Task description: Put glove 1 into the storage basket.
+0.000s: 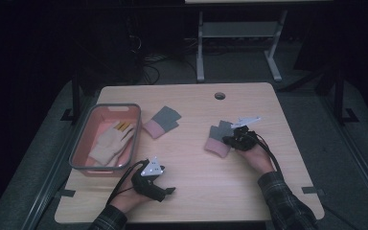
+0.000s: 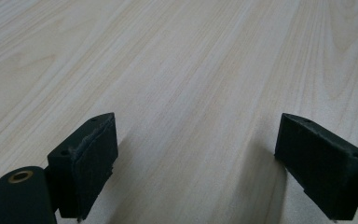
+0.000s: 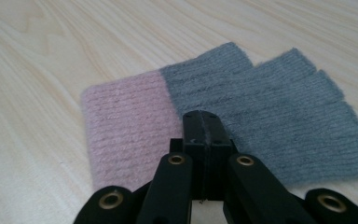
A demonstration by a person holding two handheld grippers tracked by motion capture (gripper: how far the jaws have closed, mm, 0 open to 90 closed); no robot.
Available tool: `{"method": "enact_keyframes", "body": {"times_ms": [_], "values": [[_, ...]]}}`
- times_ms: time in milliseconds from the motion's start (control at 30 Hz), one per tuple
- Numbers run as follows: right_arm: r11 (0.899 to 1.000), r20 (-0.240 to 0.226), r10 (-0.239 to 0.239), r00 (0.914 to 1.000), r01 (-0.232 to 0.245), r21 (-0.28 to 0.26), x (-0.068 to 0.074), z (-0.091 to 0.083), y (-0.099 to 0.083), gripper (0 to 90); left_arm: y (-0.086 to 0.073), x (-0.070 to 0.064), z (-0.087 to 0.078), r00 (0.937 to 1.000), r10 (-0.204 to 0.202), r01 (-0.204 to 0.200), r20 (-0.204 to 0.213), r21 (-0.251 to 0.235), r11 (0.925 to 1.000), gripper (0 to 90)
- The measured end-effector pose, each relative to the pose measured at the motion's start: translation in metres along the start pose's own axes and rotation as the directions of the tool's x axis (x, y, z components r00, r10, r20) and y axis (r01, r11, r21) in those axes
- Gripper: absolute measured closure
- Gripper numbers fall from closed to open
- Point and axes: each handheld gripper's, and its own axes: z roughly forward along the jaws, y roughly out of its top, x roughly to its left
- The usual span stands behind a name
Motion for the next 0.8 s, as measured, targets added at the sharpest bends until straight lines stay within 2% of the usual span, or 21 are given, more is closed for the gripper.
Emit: {"method": "enact_keyframes", "body": {"times_ms": [233,433,667,800], "values": [[1.0,0.008,-0.009,0.9999,0.009,0.027,-0.003,0.009,0.003,90.0,0.0,0.0,0.0,1.0,0.001,-0.001,-0.001,-0.001,1.0,12.3],[0.999,0.0,-0.004,1.0,0.004,0.041,-0.002,0.009,0.002,90.0,0.0,0.0,0.0,1.0,0.001,-0.001,0.0,-0.002,1.0,12.3],[0.999,-0.017,-0.01,0.9998,0.011,0.051,0.009,0.001,-0.006,90.0,0.0,0.0,0.0,1.0,0.001,-0.001,0.0,-0.002,1.0,12.3],[0.997,-0.023,-0.033,0.9992,0.035,0.062,0.019,-0.005,-0.011,90.0,0.0,0.0,0.0,1.0,-0.001,0.001,0.0,-0.001,1.0,12.3]]}}
